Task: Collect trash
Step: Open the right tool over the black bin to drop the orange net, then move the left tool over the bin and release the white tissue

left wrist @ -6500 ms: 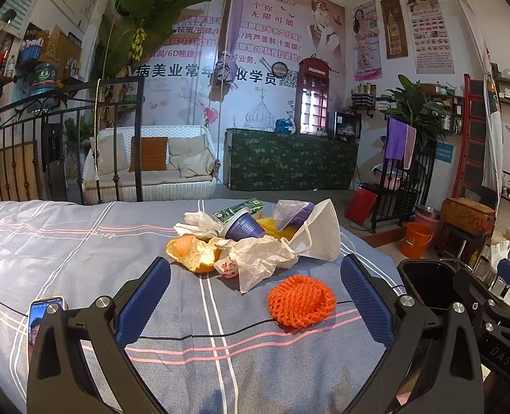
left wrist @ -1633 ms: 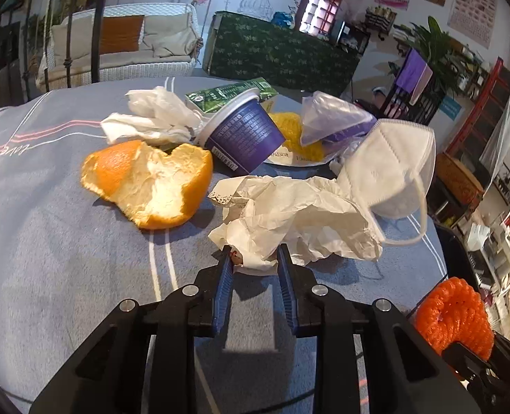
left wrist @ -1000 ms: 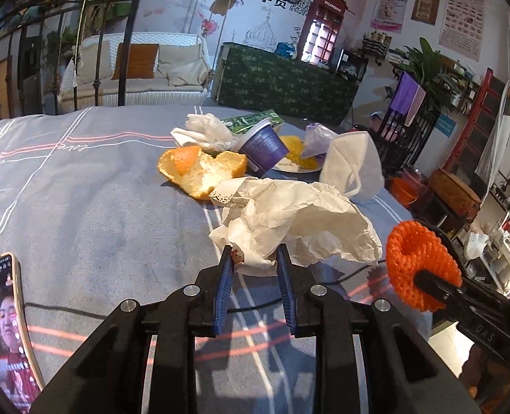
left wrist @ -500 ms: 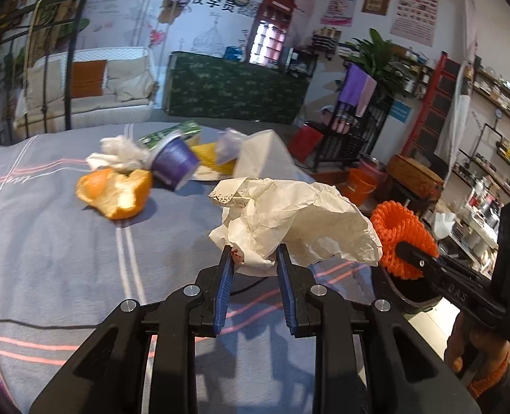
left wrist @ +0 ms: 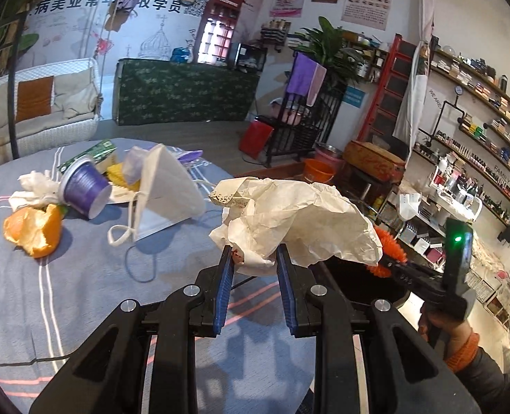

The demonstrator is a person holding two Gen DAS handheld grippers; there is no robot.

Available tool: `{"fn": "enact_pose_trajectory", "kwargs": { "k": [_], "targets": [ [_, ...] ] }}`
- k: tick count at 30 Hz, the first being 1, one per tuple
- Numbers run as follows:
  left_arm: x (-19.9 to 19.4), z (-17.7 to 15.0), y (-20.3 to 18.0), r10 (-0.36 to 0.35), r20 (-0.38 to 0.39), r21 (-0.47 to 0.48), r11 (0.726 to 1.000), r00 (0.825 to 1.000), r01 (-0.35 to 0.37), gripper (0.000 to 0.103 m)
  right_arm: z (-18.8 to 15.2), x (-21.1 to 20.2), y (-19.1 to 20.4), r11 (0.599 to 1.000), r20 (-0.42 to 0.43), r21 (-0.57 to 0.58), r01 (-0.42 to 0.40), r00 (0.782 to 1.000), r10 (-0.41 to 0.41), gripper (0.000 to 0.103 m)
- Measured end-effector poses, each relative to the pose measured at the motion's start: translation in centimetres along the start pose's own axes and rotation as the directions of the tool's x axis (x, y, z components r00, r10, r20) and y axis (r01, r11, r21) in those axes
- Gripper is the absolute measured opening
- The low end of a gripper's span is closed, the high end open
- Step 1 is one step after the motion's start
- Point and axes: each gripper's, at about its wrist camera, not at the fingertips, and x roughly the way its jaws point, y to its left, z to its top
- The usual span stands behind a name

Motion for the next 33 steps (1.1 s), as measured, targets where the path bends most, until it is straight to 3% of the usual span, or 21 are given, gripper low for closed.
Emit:
{"fn": "enact_pose_trajectory", "kwargs": {
  "k": [4,7,9,10,22,25,27,33],
  "targets": [
    [0.9,0.4,-0.8,-0.027,-0.017,0.004,1.0,1.0,0.027,0.026,-0.7,1.8,-1.0,0.999,-0.039,0.029,0.027,0.999,-0.026,0.026],
    [1.2,0.6,-1.6,-0.038,-0.019,0.009,0.999,0.999,0.039,0.026,-1.1,2.5,-0.8,0.998,-0.053,0.05,0.036,0.998,-0.034,0.034],
    [1.5,0.6,-2.0,-0.044,-0.022,0.013,0.999,0.999,0.044,0.026,-1.2,2.8,-0.7,0.997,-0.053,0.051,0.051,0.997,-0.049,0.056],
    [1.7,0.7,-2.2,-0.05,-0.026,0.012,0.999,0.998,0.05,0.026,-1.3,2.7,-0.7,0.997,-0.046,0.051,0.056,0.998,-0.053,0.06],
    [5.0,0.8,-5.4,-0.108,-0.087,0.069,0.991,0.99,0.114,0.026,-0.7,-2.1,-1.5,0.996,0.051,0.061,0.068,0.996,-0.071,0.064],
    [6.5,0.8,-6.6,-0.14,-0.117,0.075,0.986,0.983,0.149,0.026,-0.2,-3.7,-2.9,0.993,0.077,0.084,0.086,0.993,-0.092,0.066],
    [7.3,0.6,-7.3,-0.157,-0.136,0.082,0.982,0.978,0.169,0.026,0.0,-4.8,-3.9,0.99,0.097,0.102,0.098,0.989,-0.108,0.073],
    [9.8,0.2,-9.7,-0.184,-0.203,0.108,0.972,0.962,0.209,0.026,0.0,-6.6,-6.4,0.981,0.119,0.149,0.123,0.983,-0.141,0.073]
  ]
}}
